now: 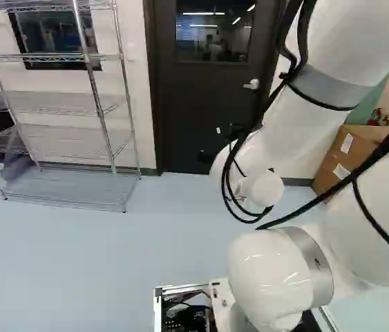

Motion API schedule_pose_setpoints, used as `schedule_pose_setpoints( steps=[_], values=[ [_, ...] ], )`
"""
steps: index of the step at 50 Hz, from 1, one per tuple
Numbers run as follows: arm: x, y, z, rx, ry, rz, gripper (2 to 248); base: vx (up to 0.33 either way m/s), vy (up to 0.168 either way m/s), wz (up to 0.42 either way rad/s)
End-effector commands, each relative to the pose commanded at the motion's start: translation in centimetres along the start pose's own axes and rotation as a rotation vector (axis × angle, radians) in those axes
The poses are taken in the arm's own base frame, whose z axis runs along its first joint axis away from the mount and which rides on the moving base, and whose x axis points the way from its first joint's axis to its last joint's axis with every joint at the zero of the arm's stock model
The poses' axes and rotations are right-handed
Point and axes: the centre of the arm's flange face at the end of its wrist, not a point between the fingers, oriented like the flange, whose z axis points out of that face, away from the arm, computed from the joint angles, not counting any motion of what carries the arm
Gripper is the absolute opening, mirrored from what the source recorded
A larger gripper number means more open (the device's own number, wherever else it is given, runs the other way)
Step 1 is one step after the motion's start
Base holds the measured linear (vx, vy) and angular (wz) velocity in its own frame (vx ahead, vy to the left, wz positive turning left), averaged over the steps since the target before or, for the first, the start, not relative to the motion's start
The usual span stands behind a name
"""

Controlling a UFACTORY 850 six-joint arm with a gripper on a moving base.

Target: Open the door and move inside

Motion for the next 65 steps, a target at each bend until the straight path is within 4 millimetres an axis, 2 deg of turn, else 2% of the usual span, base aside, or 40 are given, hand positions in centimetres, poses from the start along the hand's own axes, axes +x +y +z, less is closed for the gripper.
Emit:
schedule_pose_setpoints(
  steps=[38,65],
  values=[
    [0.0,0.0,0.0,0.0,0.0,0.0,247,0.003,0.0,0.0],
    [0.0,0.0,0.0,0.0,0.0,0.0,247,0.108,0.003,-0.007]
  ],
)
